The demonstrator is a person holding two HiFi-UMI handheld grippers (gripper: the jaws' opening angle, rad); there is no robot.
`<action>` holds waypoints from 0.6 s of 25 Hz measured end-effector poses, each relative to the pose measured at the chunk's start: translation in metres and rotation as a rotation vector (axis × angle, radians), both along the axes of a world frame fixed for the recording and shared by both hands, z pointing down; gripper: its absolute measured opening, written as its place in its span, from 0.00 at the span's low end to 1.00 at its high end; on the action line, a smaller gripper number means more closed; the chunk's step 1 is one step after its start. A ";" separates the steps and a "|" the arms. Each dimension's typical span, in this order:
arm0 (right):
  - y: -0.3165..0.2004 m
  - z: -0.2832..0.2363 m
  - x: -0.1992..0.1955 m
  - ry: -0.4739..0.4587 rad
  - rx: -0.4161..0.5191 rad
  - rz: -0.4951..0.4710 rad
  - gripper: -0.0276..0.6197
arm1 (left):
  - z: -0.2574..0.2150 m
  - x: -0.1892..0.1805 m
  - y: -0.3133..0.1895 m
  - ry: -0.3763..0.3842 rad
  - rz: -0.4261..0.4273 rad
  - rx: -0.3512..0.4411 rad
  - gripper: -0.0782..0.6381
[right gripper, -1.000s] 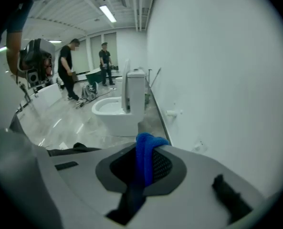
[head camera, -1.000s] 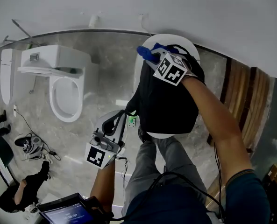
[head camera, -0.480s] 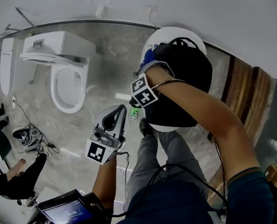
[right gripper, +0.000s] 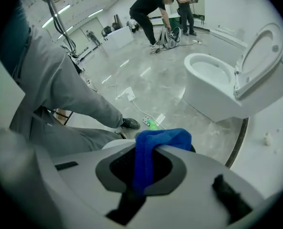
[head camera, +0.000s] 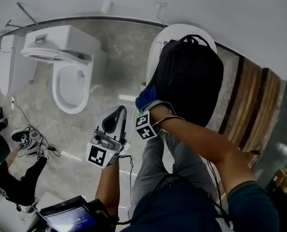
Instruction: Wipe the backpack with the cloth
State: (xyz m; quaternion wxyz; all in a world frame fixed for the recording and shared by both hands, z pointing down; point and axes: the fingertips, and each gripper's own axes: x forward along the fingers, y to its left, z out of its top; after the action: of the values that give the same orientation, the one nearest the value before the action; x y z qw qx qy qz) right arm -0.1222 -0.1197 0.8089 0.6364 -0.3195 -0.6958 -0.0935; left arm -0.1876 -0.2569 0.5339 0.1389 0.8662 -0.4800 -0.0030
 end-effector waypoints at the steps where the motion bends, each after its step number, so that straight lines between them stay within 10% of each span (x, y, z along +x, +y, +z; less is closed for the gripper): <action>1: 0.005 0.000 -0.002 -0.010 0.004 0.028 0.09 | 0.000 -0.003 0.000 -0.002 -0.005 0.001 0.11; 10: 0.008 -0.045 -0.024 -0.300 -0.021 0.497 0.09 | 0.002 -0.019 0.006 -0.034 -0.038 0.015 0.11; 15: 0.011 -0.051 0.031 -0.388 0.056 0.806 0.09 | 0.002 -0.014 0.007 -0.040 -0.027 0.015 0.11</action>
State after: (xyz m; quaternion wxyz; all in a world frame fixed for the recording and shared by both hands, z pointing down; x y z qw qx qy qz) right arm -0.0912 -0.1085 0.7580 0.4880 0.0178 -0.8685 0.0851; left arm -0.2013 -0.2495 0.5362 0.1230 0.8605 -0.4944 0.0086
